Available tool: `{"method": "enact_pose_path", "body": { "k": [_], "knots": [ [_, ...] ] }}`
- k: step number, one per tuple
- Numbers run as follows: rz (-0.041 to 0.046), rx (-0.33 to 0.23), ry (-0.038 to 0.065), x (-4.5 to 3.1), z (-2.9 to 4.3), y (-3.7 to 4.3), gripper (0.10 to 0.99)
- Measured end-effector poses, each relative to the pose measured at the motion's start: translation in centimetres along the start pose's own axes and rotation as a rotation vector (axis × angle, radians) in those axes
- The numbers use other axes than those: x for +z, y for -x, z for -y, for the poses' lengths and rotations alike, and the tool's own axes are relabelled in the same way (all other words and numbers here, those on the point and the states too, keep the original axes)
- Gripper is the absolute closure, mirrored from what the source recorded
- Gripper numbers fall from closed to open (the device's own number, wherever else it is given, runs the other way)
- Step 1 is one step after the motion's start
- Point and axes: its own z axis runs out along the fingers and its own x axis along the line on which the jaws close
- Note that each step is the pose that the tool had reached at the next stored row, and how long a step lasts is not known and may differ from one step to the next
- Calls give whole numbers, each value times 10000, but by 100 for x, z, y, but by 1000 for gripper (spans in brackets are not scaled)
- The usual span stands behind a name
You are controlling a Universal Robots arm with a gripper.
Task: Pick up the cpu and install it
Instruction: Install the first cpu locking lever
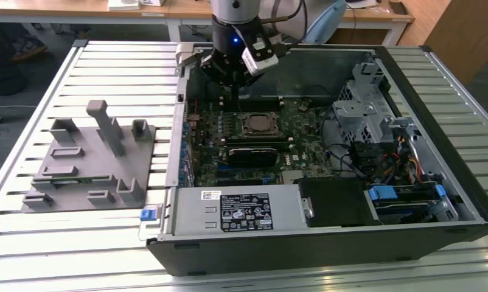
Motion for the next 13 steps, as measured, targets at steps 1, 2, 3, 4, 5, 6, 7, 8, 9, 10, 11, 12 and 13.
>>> {"method": "enact_pose_path", "body": {
  "k": [1, 2, 3, 4, 5, 6, 7, 8, 9, 10, 11, 12, 13],
  "knots": [
    [1, -6, 1, 2, 0, -17, 980],
    [1, -15, 2, 4, 1, -31, 980],
    [1, -24, 2, 6, 1, -43, 980],
    [1, -31, 1, 8, 2, -55, 980],
    [0, -38, 2, 11, 2, -66, 980],
    [0, -46, 3, 16, 0, -75, 980],
    [-1, -52, 2, 21, -3, -83, 980],
    [-2, -59, 0, 28, -13, -88, 980],
    [-2, -65, 1, 36, -28, -92, 980],
    [-1, -71, 2, 45, -46, -95, 980],
    [-1, -78, 2, 54, -62, -98, 980],
    [-1, -84, 2, 62, -78, -102, 980],
    [-2, -89, 2, 70, -91, -106, 980]
  ]
}}
